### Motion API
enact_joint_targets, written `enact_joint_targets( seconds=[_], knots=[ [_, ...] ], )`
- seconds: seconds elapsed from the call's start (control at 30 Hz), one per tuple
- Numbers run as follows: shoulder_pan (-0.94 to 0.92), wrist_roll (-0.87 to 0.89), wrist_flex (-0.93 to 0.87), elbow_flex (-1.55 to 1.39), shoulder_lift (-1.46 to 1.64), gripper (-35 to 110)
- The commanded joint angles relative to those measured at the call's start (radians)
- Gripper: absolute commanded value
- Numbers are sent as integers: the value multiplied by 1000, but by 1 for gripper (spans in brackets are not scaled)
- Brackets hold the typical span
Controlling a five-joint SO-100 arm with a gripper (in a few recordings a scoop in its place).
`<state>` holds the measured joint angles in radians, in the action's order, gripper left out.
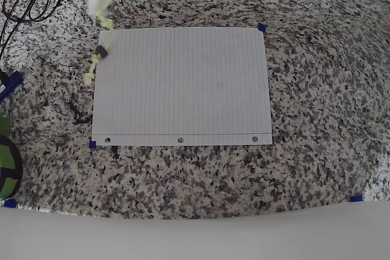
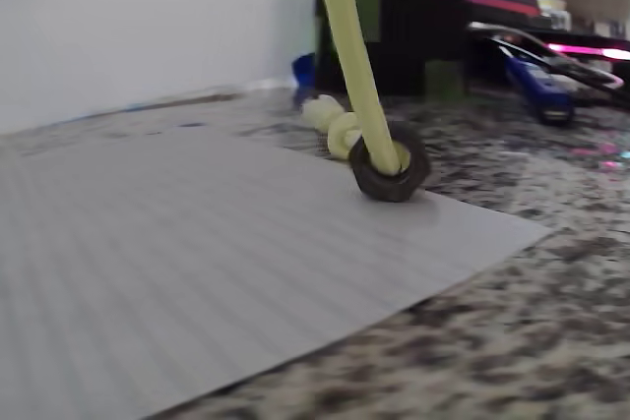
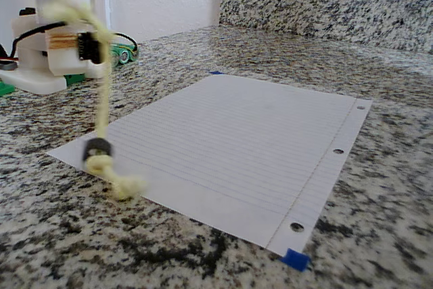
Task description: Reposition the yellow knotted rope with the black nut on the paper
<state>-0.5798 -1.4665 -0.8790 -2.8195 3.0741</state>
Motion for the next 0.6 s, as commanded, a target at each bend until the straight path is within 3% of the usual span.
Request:
enact_joint_targets(
  seconds=[0.0, 0.57],
  knots=[
    [80, 11, -21, -15, 43, 0],
    [495, 77, -37, -163, 141, 0]
  ],
)
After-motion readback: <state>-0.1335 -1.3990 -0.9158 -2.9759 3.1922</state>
